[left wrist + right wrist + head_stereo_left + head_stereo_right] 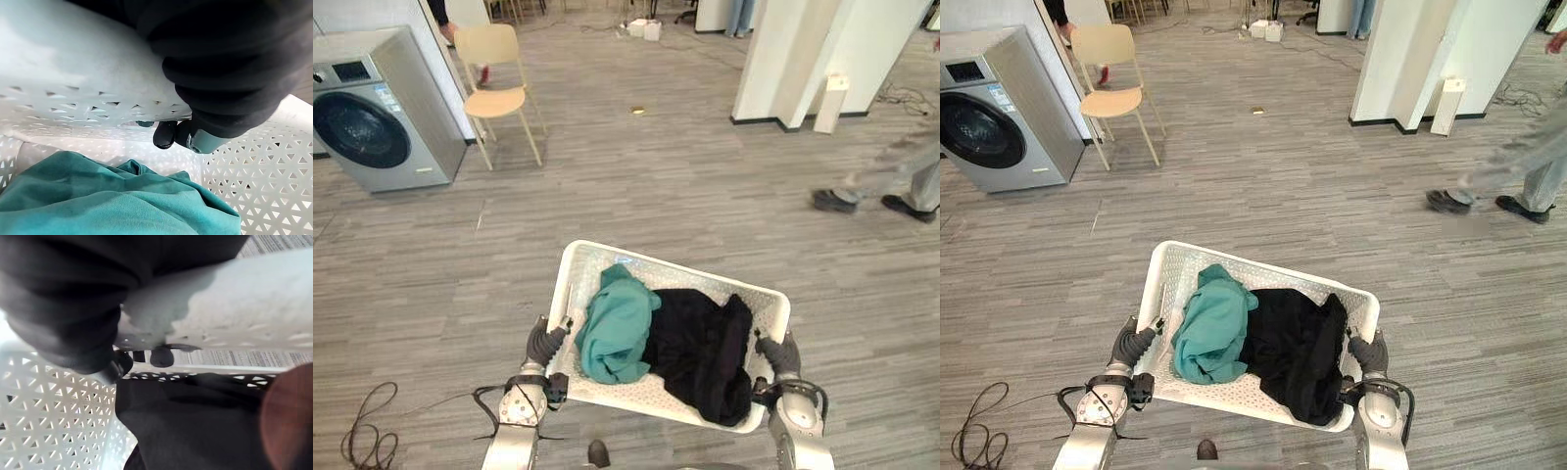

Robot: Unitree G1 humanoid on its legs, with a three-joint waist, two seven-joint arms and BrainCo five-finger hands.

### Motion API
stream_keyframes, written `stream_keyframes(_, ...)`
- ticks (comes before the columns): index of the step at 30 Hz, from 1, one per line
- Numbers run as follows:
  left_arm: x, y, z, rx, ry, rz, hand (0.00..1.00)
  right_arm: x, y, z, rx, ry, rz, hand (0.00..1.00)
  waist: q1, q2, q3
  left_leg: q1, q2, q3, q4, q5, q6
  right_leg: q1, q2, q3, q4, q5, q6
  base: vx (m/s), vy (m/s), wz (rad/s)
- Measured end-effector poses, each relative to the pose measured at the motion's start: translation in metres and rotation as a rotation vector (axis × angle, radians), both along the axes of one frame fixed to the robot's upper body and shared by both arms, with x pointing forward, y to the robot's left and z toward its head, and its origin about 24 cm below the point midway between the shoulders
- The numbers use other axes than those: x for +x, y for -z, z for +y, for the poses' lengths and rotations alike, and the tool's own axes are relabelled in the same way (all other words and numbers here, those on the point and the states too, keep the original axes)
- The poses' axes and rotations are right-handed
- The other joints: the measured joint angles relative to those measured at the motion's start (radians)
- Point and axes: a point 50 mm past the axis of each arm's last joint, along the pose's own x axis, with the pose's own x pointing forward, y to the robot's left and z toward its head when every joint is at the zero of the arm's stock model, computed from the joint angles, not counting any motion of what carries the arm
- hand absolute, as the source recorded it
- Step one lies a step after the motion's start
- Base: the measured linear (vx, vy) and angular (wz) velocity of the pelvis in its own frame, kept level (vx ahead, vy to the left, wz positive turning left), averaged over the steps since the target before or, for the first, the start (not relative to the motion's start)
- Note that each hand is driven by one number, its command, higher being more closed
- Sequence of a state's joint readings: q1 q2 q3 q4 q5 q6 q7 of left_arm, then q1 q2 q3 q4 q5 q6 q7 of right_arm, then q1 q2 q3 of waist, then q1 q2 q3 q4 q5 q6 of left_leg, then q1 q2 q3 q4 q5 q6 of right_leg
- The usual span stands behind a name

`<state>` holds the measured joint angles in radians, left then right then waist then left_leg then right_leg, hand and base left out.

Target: Pick up the laundry basket with both hands and put the clothes into the washing machine.

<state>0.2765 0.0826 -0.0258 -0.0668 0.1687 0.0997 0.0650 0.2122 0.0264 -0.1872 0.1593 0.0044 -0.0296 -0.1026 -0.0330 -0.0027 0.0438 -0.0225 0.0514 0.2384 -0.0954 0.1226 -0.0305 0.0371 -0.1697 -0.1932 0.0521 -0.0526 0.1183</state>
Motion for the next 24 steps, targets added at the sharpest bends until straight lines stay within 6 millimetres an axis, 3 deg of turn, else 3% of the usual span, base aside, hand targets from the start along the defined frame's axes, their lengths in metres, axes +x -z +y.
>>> stream_keyframes(4, -0.003, 0.002, 0.006, 0.004, -0.023, 0.01, 1.0, 0.006, 0.001, 0.004, 0.016, -0.027, 0.001, 1.0, 0.01, -0.009, 0.008, -0.04, -0.001, -0.008, 0.007, -0.001, 0.0, -0.004, -0.004, -0.026, -0.033, 0.017, 0.005, 0.02, 0.012, 0.18)
stream_keyframes(6, 0.005, -0.003, 0.01, 0.009, -0.037, -0.015, 1.0, 0.018, -0.003, 0.008, 0.032, -0.042, -0.026, 1.0, 0.02, -0.028, 0.051, -0.127, 0.002, -0.045, 0.124, -0.041, 0.013, -0.008, -0.014, -0.073, -0.037, 0.019, 0.007, 0.0, 0.035, 0.64)
stream_keyframes(7, 0.009, -0.003, 0.011, 0.006, -0.044, -0.019, 1.0, 0.027, -0.006, 0.009, 0.03, -0.053, -0.039, 1.0, 0.03, -0.032, 0.068, -0.182, 0.019, -0.024, 0.214, -0.105, 0.024, -0.007, -0.017, -0.101, -0.037, 0.018, 0.009, -0.01, 0.062, 0.68)
stream_keyframes(8, 0.011, -0.003, 0.01, -0.002, -0.048, -0.024, 1.0, 0.033, -0.011, 0.008, 0.021, -0.062, -0.052, 1.0, 0.035, -0.028, 0.074, -0.235, 0.065, 0.076, 0.331, -0.163, 0.034, -0.002, -0.018, -0.138, -0.032, 0.006, 0.023, 0.0, 0.072, 0.76)
stream_keyframes(9, 0.012, -0.004, 0.008, -0.015, -0.05, -0.028, 1.0, 0.034, -0.012, 0.006, 0.014, -0.063, -0.058, 1.0, 0.036, -0.023, 0.079, -0.253, 0.086, 0.105, 0.381, -0.187, 0.039, 0.004, -0.02, -0.157, -0.021, -0.007, 0.029, 0.05, 0.097, 0.73)
stream_keyframes(11, 0.011, -0.002, 0.006, -0.035, -0.062, -0.027, 1.0, 0.038, -0.016, 0.004, -0.004, -0.069, -0.069, 1.0, 0.056, -0.032, 0.1, -0.263, 0.082, 0.126, 0.511, -0.284, 0.06, 0.015, -0.078, -0.193, 0.093, -0.104, 0.05, 0.14, 0.206, 0.67)
stream_keyframes(12, 0.011, -0.002, 0.005, -0.037, -0.063, -0.026, 1.0, 0.037, -0.016, 0.003, -0.005, -0.069, -0.07, 1.0, 0.052, -0.037, 0.102, -0.26, 0.072, 0.127, 0.558, -0.331, 0.067, 0.024, -0.112, -0.214, 0.173, -0.141, 0.051, 0.25, 0.263, 0.66)
stream_keyframes(13, 0.011, -0.002, 0.006, -0.041, -0.072, -0.027, 1.0, 0.038, -0.018, 0.002, -0.014, -0.073, -0.074, 1.0, 0.051, -0.03, 0.108, -0.25, 0.061, 0.118, 0.601, -0.388, 0.077, -0.029, -0.168, -0.216, 0.376, -0.162, 0.03, 0.32, 0.313, 0.54)
stream_keyframes(14, 0.01, -0.002, 0.008, -0.037, -0.079, -0.025, 1.0, 0.041, -0.019, 0.004, -0.012, -0.081, -0.078, 1.0, 0.052, -0.028, 0.109, -0.218, 0.032, 0.113, 0.599, -0.412, 0.095, -0.116, -0.239, -0.2, 0.606, -0.109, -0.089, 0.32, 0.282, 0.38)
stream_keyframes(15, 0.009, -0.002, 0.009, -0.032, -0.079, -0.024, 1.0, 0.04, -0.018, 0.004, -0.012, -0.08, -0.071, 1.0, 0.049, -0.026, 0.111, -0.196, 0.016, 0.1, 0.589, -0.419, 0.103, -0.156, -0.261, -0.172, 0.707, -0.053, -0.165, 0.37, 0.326, 0.45)
stream_keyframes(16, 0.009, -0.002, 0.012, -0.015, -0.073, -0.024, 1.0, 0.037, -0.015, 0.006, 0.005, -0.072, -0.058, 1.0, 0.041, -0.016, 0.121, -0.146, -0.004, 0.067, 0.571, -0.432, 0.124, -0.23, -0.258, -0.072, 0.863, -0.003, -0.183, 0.34, 0.239, 0.49)
stream_keyframes(17, 0.009, -0.002, 0.013, -0.008, -0.071, -0.023, 1.0, 0.035, -0.013, 0.008, 0.015, -0.067, -0.053, 1.0, 0.034, -0.006, 0.128, -0.124, -0.008, 0.048, 0.56, -0.438, 0.128, -0.26, -0.228, -0.031, 0.927, -0.038, -0.131, 0.46, 0.255, 0.97)
stream_keyframes(18, 0.009, -0.003, 0.016, 0.01, -0.063, -0.021, 1.0, 0.03, -0.01, 0.01, 0.033, -0.054, -0.042, 1.0, 0.011, -0.005, 0.129, -0.065, -0.031, -0.011, 0.504, -0.441, 0.135, -0.31, -0.127, 0.017, 0.992, -0.102, -0.082, 0.51, 0.21, 1.15)
stream_keyframes(19, 0.01, -0.003, 0.016, 0.017, -0.052, -0.022, 1.0, 0.025, -0.009, 0.009, 0.04, -0.04, -0.043, 1.0, -0.005, 0.001, 0.133, -0.03, -0.05, -0.052, 0.463, -0.437, 0.141, -0.335, -0.062, 0.034, 0.97, -0.14, -0.065, 0.51, 0.179, 1.25)
stream_keyframes(21, 0.012, -0.004, 0.01, 0.015, -0.024, -0.026, 1.0, 0.014, -0.011, 0.004, 0.039, -0.006, -0.05, 1.0, -0.019, -0.004, 0.13, 0.043, -0.072, -0.11, 0.394, -0.433, 0.14, -0.397, 0.049, 0.056, 0.839, -0.198, -0.064, 0.56, 0.103, 1.14)
stream_keyframes(22, 0.015, -0.005, 0.005, 0.011, 0.001, -0.032, 1.0, 0.009, -0.014, -0.002, 0.026, 0.015, -0.061, 1.0, -0.021, 0.011, 0.138, 0.091, -0.081, -0.141, 0.35, -0.433, 0.13, -0.447, 0.086, 0.034, 0.718, -0.201, -0.076, 0.6, 0.071, 1.07)
stream_keyframes(24, 0.018, -0.007, 0.0, 0.008, 0.02, -0.042, 1.0, 0.007, -0.016, -0.006, 0.022, 0.03, -0.064, 1.0, -0.037, 0.026, 0.148, 0.171, -0.083, -0.157, 0.294, -0.442, 0.099, -0.517, 0.098, -0.019, 0.508, -0.151, -0.114, 0.64, 0.058, 0.87)
